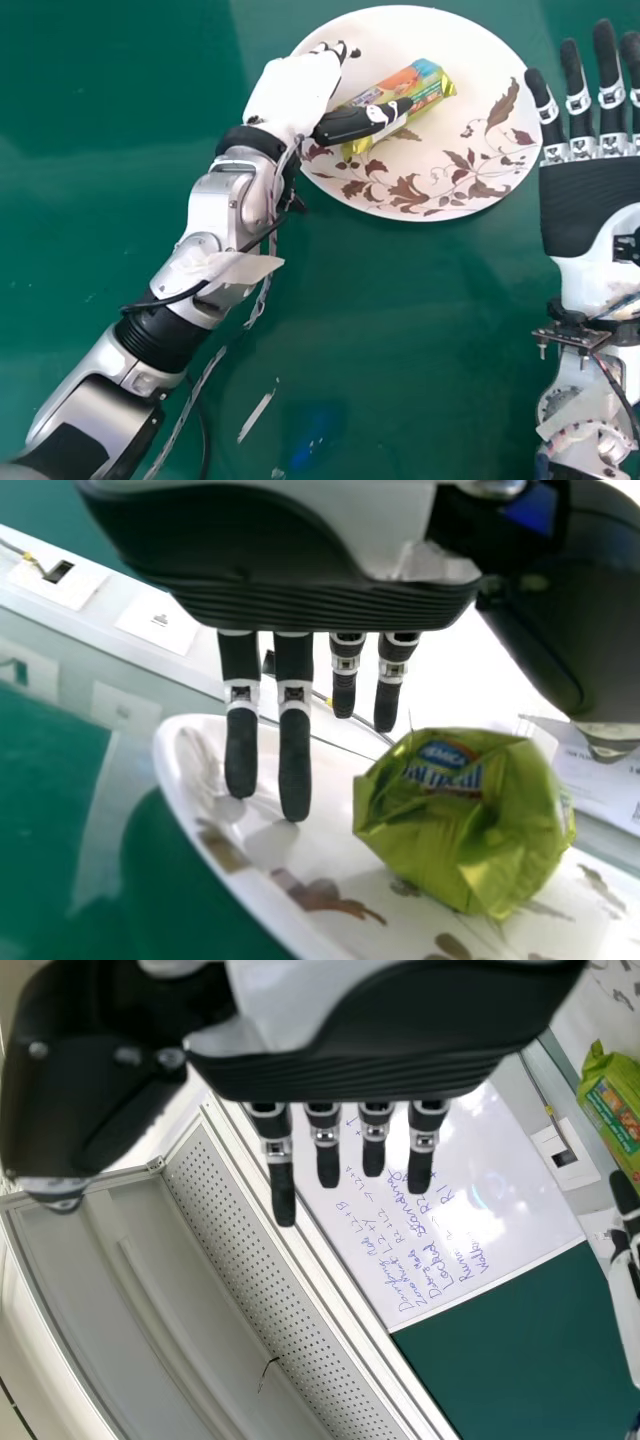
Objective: Pick up biscuit and place it in the plate
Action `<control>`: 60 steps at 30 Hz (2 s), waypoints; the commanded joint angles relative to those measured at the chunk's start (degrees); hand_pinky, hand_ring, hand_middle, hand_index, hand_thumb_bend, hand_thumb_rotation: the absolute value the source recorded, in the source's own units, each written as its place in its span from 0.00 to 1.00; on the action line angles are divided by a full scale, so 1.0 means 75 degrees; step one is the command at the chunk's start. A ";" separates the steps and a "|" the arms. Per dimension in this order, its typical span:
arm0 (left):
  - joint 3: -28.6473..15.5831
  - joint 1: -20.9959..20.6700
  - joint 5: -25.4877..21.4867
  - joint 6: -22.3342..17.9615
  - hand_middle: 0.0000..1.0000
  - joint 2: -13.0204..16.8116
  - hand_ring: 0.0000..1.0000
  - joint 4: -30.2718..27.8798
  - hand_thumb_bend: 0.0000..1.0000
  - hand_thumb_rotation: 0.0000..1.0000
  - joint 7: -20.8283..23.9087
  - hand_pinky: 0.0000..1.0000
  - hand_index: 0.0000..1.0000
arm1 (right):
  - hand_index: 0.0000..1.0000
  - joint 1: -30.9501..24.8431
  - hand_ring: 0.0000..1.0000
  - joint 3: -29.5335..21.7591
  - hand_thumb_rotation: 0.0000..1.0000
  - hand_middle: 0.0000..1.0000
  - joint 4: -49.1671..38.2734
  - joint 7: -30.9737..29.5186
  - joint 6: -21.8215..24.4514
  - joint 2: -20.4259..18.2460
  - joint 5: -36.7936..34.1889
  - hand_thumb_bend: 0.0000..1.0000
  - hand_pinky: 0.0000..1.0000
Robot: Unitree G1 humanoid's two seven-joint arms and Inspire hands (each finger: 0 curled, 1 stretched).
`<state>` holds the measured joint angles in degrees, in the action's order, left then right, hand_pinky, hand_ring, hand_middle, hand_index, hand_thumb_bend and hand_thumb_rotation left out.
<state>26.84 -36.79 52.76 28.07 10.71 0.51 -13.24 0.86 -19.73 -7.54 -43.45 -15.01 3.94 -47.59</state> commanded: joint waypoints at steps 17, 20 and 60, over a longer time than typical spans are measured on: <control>-0.1621 0.2175 -0.1642 -0.0641 1.00 0.0780 1.00 -0.2789 1.00 0.88 -0.0478 1.00 0.92 | 0.83 -0.0130 1.00 -0.0078 0.43 1.00 0.0119 -0.0096 0.0161 0.0004 -0.0036 0.90 0.99; -0.1990 0.2490 -0.2125 -0.0658 1.00 0.0721 1.00 -0.3170 1.00 0.89 -0.0585 1.00 0.91 | 0.83 -0.0138 1.00 -0.0098 0.40 1.00 0.0124 -0.0099 0.0152 0.0009 -0.0013 0.89 0.99; -0.5731 0.5213 -1.0594 -0.3620 1.00 -0.0575 1.00 -0.3828 1.00 0.88 -0.0591 1.00 0.92 | 0.77 -0.0204 0.73 -0.0167 0.22 0.76 0.0078 -0.0142 0.0353 0.0045 -0.0095 0.86 0.60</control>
<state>-14.95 0.69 -26.06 2.22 6.19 -28.60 -17.95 0.39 -20.33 -7.92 -43.82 -12.06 4.05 -47.93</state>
